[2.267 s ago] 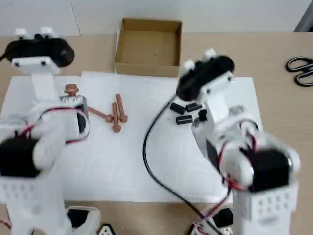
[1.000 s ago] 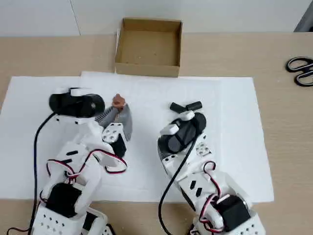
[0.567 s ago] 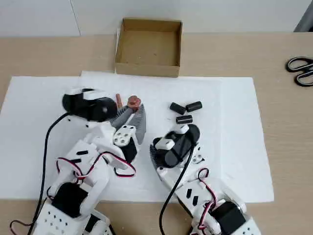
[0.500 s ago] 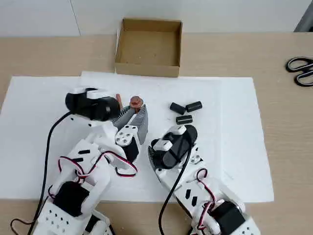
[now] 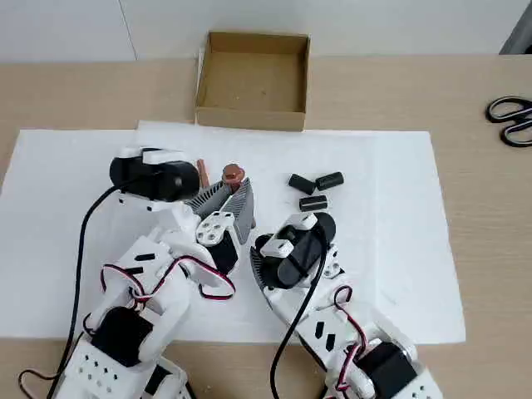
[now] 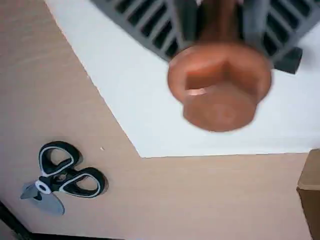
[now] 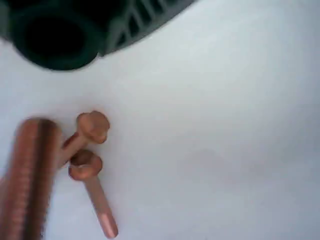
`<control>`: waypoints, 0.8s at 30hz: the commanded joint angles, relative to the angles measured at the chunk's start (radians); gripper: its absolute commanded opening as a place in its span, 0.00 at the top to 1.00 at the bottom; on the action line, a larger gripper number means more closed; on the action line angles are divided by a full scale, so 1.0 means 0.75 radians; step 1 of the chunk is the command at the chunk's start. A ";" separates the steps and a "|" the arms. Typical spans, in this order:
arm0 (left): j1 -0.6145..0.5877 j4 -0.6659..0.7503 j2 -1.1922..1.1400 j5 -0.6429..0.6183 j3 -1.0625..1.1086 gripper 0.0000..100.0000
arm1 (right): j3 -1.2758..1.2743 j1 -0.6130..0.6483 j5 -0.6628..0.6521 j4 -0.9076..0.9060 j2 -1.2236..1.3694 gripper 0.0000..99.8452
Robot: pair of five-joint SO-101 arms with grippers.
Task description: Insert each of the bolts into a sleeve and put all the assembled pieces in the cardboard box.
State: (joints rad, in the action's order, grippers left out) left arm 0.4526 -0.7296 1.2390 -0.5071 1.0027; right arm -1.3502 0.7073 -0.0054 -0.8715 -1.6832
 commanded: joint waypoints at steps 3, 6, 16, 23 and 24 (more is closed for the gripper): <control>0.004 -0.110 -0.004 -0.094 -0.124 1.00 | 0.006 0.005 0.008 0.034 -0.019 1.00; 0.004 -0.119 -0.004 -0.098 -0.126 1.00 | 0.006 0.005 0.008 0.034 -0.019 1.00; 0.041 -0.119 -0.004 -0.100 -0.130 1.00 | 0.006 0.005 0.008 0.034 -0.019 1.00; 0.041 -0.117 -0.004 -0.155 -0.136 1.00 | 0.004 0.005 0.008 0.034 -0.019 1.00; 0.041 -0.117 -0.004 -0.155 -0.136 1.00 | 0.004 0.005 0.008 0.034 -0.019 1.00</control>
State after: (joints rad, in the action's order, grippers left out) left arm 0.4803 -0.8155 1.2359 -0.6145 0.9643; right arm -1.3502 0.7073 -0.0054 -0.8715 -1.6832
